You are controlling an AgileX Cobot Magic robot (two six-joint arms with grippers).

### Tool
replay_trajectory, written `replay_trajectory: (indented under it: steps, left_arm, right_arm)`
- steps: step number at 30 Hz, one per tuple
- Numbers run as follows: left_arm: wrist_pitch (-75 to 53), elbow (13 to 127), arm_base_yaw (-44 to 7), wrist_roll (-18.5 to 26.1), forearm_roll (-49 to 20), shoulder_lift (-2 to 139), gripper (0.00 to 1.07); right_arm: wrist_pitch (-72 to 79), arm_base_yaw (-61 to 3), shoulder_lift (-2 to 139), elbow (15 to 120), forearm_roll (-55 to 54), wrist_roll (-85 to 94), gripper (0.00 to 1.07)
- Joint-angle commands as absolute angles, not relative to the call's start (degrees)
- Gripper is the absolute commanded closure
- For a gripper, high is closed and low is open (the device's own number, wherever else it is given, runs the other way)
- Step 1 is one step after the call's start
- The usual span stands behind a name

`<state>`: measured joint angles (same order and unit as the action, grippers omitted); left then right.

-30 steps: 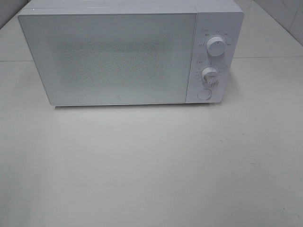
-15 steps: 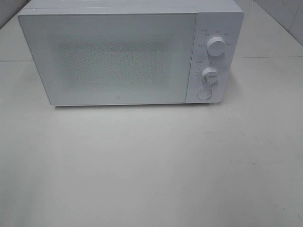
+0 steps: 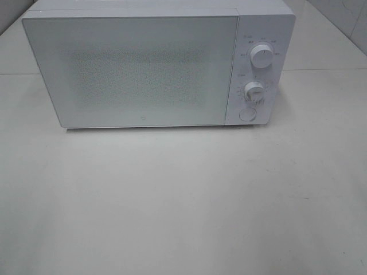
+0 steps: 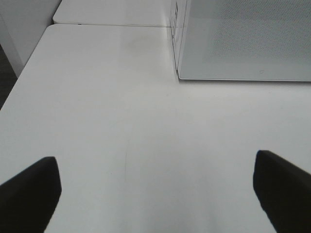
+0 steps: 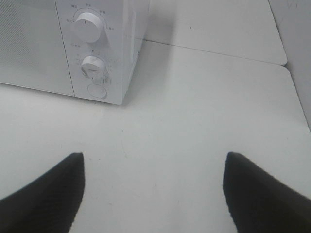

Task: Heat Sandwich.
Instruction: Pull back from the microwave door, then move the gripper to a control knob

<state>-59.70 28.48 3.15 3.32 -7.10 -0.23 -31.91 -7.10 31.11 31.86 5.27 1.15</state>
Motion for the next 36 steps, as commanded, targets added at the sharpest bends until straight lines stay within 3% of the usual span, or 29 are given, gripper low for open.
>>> replay_trajectory:
  steps: [1, 22, 36]
  left_arm:
    - [-59.2, 28.3, 3.2, 3.3, -7.5, -1.9, 0.03]
    - [-59.2, 28.3, 3.2, 3.3, -7.5, -1.9, 0.03]
    - [-59.2, 28.3, 3.2, 3.3, -7.5, -1.9, 0.03]
  right_arm:
    - [-28.2, -6.8, 33.3, 32.1, 5.5, 0.6, 0.31]
    - [-3.7, -6.8, 53.2, 31.6, 5.5, 0.6, 0.31]
    - [28.4, -6.8, 63.6, 21.3, 3.3, 1.5, 0.31]
